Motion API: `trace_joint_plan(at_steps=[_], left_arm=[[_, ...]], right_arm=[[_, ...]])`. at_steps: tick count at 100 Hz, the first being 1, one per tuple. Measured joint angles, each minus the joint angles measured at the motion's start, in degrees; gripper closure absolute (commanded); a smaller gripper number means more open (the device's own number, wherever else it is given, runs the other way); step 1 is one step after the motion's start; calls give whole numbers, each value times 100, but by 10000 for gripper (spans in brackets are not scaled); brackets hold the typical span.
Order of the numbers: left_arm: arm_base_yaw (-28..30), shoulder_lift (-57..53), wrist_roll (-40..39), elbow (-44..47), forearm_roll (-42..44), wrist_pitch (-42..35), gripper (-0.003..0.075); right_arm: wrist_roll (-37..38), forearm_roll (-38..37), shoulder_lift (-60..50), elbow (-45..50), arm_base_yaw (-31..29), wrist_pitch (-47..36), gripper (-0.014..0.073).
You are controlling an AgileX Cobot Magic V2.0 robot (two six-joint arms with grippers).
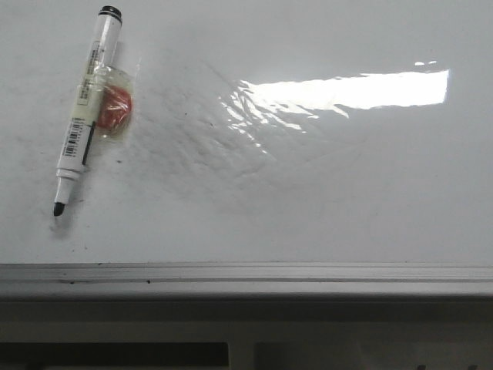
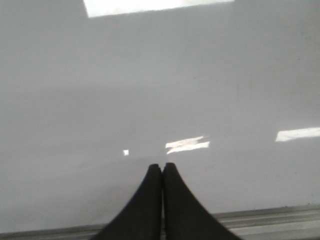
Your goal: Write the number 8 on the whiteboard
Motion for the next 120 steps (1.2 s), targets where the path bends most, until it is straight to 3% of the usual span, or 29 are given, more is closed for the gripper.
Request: trace_joint_plan(at_steps=[94,120], left_arm=[[0,0,0,0,0,0,741],[0,0,0,0,390,12,741]], right_arm=[[0,0,0,0,0,0,663],[0,0,0,0,0,0,663]])
